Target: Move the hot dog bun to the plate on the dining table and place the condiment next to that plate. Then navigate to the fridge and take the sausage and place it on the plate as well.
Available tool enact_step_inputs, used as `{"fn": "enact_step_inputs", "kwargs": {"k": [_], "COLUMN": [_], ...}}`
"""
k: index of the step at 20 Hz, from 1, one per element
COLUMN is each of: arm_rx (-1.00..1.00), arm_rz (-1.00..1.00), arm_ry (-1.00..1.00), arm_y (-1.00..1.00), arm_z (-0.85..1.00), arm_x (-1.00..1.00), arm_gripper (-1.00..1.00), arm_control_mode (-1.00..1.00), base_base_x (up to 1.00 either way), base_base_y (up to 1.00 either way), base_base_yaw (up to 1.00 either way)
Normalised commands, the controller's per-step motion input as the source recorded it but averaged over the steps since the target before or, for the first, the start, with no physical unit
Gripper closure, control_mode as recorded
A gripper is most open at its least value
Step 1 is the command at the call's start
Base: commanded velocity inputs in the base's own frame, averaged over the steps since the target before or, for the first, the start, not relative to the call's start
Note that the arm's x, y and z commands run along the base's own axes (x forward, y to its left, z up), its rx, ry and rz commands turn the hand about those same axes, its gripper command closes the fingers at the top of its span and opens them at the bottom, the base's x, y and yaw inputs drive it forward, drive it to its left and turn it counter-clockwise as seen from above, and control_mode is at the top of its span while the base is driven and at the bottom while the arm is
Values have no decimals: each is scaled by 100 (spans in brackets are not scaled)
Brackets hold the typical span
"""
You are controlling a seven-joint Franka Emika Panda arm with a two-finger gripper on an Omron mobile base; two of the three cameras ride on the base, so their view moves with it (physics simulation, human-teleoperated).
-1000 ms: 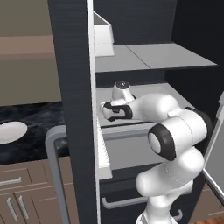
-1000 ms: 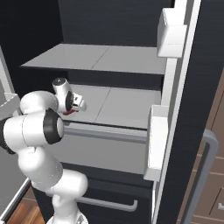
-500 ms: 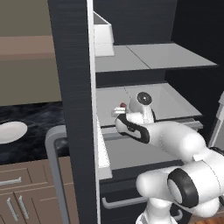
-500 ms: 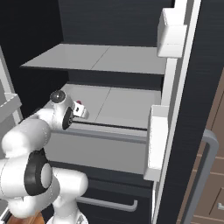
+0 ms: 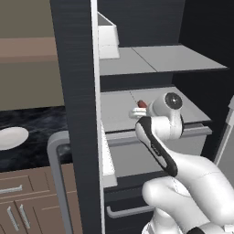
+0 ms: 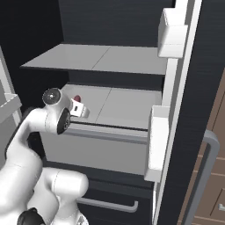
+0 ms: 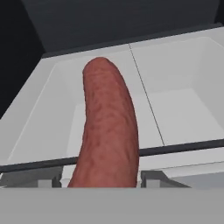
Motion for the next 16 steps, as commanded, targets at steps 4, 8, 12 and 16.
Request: {"fn": "enact_step_inputs", "kwargs": {"k": [4,8,12,16], "arm_rx": [0,0,0,0], "arm_rz": [-11,-11,-4,0], "arm_ry": [8,15,9,2], "arm_y": [-18,-21,-27,-37], "arm_z": [69,55,57,39], "arm_x": [-81,-85,-83,-95], "arm_gripper": [100,100,100,100], "arm_control_mode": [-100,-100,-100,-100], "base_base_x": [0,0,0,0], "base_base_y": [0,0,0,0], "base_base_yaw": [0,0,0,0]}}
